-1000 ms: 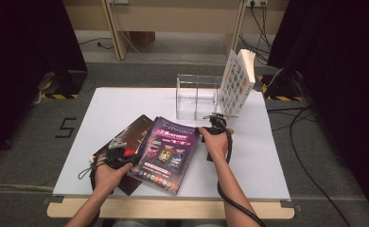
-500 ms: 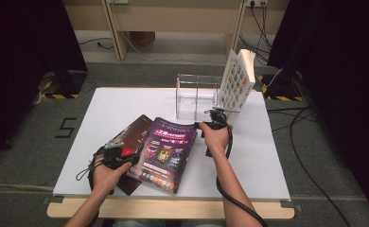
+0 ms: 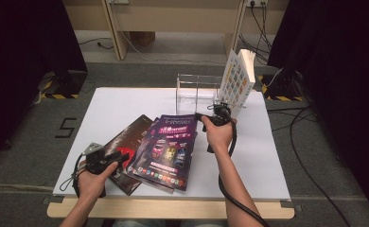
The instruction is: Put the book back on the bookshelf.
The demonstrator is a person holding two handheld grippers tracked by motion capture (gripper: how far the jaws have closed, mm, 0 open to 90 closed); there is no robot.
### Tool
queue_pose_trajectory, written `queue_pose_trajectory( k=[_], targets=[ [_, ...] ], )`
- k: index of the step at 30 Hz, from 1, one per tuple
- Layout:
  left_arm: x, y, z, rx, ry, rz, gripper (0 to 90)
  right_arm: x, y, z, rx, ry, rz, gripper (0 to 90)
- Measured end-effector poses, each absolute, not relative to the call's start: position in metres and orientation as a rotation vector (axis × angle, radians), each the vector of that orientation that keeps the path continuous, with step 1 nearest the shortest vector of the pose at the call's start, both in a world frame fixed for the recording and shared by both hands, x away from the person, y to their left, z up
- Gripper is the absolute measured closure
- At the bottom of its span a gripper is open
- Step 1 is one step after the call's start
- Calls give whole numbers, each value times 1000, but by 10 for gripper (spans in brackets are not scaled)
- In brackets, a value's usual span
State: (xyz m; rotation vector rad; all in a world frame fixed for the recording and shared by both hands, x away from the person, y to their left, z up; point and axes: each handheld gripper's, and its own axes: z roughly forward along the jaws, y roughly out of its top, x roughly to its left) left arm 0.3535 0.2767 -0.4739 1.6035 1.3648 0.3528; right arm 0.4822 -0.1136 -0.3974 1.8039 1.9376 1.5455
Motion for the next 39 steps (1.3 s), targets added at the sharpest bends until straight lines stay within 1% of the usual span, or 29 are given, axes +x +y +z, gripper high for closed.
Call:
queue_pose_trajectory(
  k=[9, 25, 32, 39],
  targets=[
    [355, 273, -476, 1604, 1348, 357, 546, 468, -115, -369, 1656, 1900, 1528, 852],
    [354, 274, -476, 1581, 1360, 382, 559, 453, -120, -335, 1529, 1851, 1531, 853],
    [354, 274, -476, 1580, 1357, 382, 563, 443, -121, -310, 1443, 1824, 1548, 854],
    [354, 274, -476, 1576, 1357, 388, 566, 437, -127, -293, 1400, 1751, 1547, 854]
  ],
)
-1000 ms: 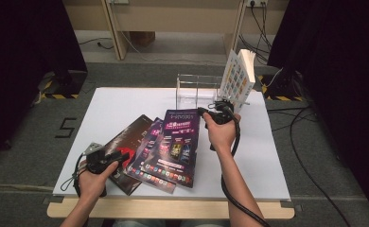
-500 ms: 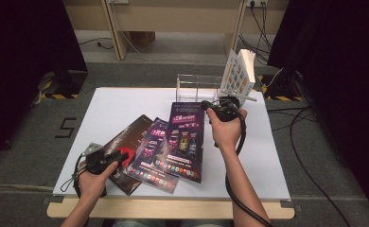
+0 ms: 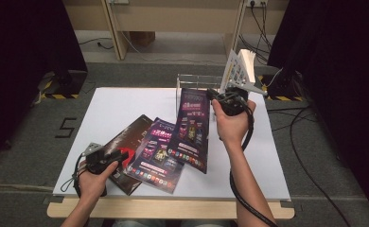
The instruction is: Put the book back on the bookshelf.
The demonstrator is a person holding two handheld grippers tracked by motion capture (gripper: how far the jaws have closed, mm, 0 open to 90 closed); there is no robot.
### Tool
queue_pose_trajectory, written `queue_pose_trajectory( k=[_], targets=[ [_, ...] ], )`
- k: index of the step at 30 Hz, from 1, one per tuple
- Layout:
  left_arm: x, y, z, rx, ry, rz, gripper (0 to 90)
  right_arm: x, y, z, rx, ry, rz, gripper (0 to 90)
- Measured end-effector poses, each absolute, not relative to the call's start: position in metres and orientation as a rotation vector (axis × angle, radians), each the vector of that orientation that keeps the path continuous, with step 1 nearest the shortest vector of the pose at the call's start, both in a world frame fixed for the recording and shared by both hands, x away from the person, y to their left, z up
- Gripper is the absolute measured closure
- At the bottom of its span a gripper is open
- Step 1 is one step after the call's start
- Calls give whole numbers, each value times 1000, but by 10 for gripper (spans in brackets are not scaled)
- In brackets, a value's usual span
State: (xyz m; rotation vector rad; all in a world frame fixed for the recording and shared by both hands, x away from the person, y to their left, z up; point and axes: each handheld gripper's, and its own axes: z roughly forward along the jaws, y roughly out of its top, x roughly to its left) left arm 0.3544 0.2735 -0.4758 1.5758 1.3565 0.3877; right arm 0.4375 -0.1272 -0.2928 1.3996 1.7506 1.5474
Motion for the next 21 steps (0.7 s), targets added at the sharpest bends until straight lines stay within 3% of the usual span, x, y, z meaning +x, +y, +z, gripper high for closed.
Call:
queue_pose_trajectory(
  k=[21],
  targets=[
    [355, 273, -477, 1574, 1354, 403, 571, 433, -147, -259, 1331, 1590, 1548, 854]
  ],
)
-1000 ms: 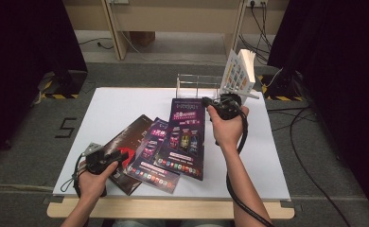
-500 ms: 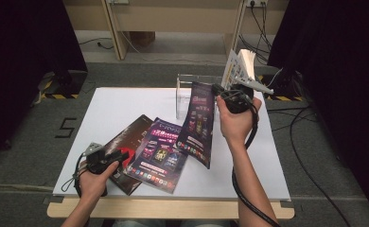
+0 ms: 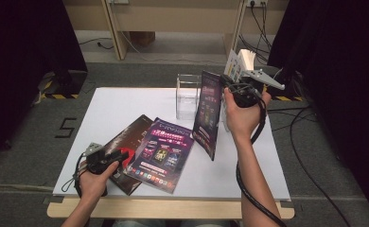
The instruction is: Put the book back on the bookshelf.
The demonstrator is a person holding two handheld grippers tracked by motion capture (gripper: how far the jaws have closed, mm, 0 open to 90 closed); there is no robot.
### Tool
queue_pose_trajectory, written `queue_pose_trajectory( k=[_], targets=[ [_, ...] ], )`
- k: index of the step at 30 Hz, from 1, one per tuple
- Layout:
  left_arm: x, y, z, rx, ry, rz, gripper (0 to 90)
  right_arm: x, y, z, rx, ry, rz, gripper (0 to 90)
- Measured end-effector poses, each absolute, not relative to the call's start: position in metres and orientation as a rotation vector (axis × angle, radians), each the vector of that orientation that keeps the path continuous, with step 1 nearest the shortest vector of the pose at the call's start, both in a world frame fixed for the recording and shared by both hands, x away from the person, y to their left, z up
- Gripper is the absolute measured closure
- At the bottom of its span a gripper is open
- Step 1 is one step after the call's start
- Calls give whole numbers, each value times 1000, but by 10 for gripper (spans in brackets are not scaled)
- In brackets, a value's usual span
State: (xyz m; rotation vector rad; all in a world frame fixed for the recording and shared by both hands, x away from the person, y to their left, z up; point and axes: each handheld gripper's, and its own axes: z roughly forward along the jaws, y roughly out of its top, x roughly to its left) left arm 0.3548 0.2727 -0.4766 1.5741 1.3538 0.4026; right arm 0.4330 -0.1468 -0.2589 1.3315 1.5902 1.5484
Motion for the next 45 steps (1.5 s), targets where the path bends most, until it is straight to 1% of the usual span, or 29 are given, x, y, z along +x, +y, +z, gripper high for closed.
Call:
queue_pose_trajectory(
  k=[16, 45],
  targets=[
    [355, 273, -477, 1574, 1354, 406, 571, 440, -152, -245, 1317, 1515, 1524, 854],
    [355, 273, -477, 1572, 1354, 409, 573, 462, -154, -237, 1336, 1463, 1516, 854]
  ],
)
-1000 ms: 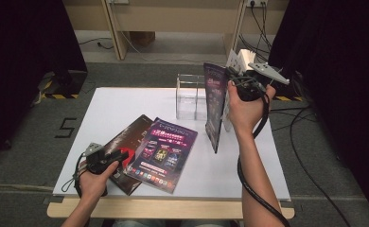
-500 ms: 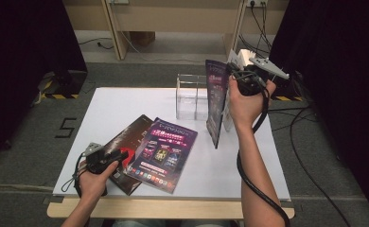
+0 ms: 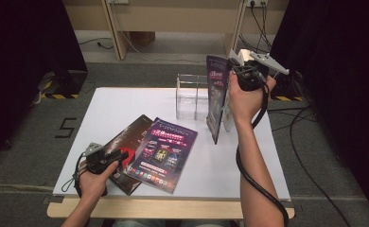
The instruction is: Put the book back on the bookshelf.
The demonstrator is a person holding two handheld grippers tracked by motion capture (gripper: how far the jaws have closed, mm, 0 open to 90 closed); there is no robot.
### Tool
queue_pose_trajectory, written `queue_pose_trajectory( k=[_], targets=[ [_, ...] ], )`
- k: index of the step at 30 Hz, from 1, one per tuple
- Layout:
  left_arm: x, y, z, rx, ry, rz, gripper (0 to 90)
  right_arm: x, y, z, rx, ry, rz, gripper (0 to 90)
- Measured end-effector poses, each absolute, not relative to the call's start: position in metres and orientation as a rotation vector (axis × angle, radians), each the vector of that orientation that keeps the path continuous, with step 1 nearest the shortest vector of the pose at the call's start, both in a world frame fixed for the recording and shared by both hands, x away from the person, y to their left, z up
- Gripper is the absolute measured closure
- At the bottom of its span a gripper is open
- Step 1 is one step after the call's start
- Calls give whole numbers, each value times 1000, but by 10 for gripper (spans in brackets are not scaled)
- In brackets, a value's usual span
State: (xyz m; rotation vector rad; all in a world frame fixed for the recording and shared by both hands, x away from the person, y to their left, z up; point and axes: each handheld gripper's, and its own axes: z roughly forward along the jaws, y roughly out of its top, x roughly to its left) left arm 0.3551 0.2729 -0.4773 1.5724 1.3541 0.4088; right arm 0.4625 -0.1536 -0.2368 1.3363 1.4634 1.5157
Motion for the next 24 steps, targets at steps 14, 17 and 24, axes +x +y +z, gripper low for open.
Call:
queue_pose_trajectory(
  k=[14, 17, 24],
  targets=[
    [356, 273, -477, 1570, 1354, 409, 575, 474, -151, -238, 1343, 1451, 1506, 853],
    [355, 274, -477, 1570, 1354, 412, 574, 477, -150, -238, 1344, 1448, 1505, 854],
    [355, 274, -477, 1572, 1353, 413, 574, 484, -148, -236, 1345, 1439, 1497, 853]
  ],
)
